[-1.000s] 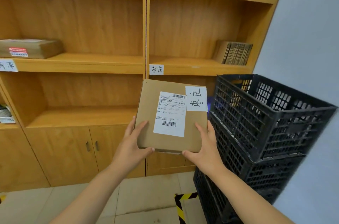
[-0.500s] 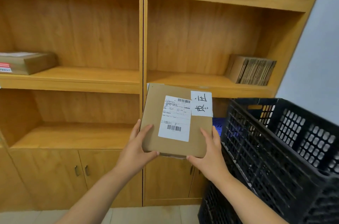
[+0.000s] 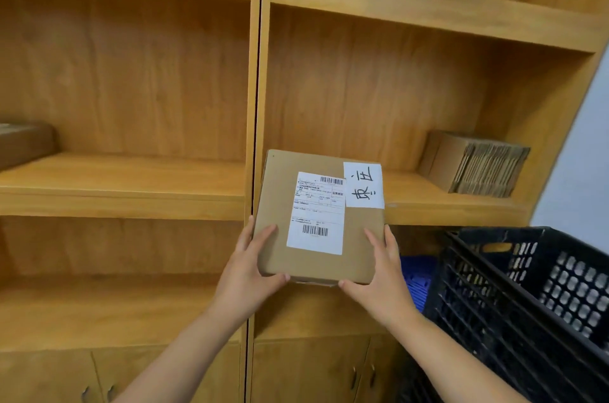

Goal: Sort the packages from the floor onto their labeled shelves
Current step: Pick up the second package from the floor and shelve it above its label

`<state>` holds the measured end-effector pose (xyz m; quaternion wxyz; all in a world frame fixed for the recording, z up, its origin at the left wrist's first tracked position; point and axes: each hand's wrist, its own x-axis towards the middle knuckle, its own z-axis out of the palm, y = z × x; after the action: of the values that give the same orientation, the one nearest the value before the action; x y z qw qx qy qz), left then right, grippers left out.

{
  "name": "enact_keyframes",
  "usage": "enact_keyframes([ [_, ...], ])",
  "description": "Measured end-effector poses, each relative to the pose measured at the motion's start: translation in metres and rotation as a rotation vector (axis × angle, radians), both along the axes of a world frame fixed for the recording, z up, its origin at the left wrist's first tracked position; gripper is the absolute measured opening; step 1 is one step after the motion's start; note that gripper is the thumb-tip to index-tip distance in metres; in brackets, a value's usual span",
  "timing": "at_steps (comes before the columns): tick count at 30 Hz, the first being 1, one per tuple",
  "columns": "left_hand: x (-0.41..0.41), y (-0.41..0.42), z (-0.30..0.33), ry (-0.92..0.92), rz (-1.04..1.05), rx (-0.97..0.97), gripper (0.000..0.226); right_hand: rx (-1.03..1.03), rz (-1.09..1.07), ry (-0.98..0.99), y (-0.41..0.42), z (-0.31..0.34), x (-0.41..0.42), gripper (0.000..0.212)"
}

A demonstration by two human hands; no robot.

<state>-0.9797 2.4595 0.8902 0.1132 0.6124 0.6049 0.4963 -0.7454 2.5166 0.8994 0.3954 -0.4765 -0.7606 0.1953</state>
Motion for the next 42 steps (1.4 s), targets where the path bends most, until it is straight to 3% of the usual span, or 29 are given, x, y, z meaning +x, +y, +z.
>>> enact_keyframes([
  [13,-0.035,0.099,0.011,0.065,0.027,0.019,0.078,0.023,-0.028,-0.007,0.099,0.012,-0.032,0.093],
  [21,-0.025,0.12,0.039,0.201,0.164,0.021,0.066,0.167,-0.016,-0.024,0.14,0.037,-0.028,0.076],
  [29,-0.015,0.139,0.059,0.502,0.357,0.383,0.031,0.403,-0.068,-0.072,0.173,0.058,-0.026,0.06],
  [33,-0.01,0.154,0.068,0.671,0.437,0.431,0.023,0.5,-0.106,-0.121,0.197,0.065,-0.033,0.051],
  [37,-0.01,0.173,0.073,0.831,0.488,0.302,0.037,0.558,-0.11,-0.198,0.221,0.068,-0.042,0.043],
  [42,-0.011,0.195,0.074,0.989,0.558,0.157,0.06,0.455,-0.072,-0.274,0.241,0.072,-0.053,0.04],
])
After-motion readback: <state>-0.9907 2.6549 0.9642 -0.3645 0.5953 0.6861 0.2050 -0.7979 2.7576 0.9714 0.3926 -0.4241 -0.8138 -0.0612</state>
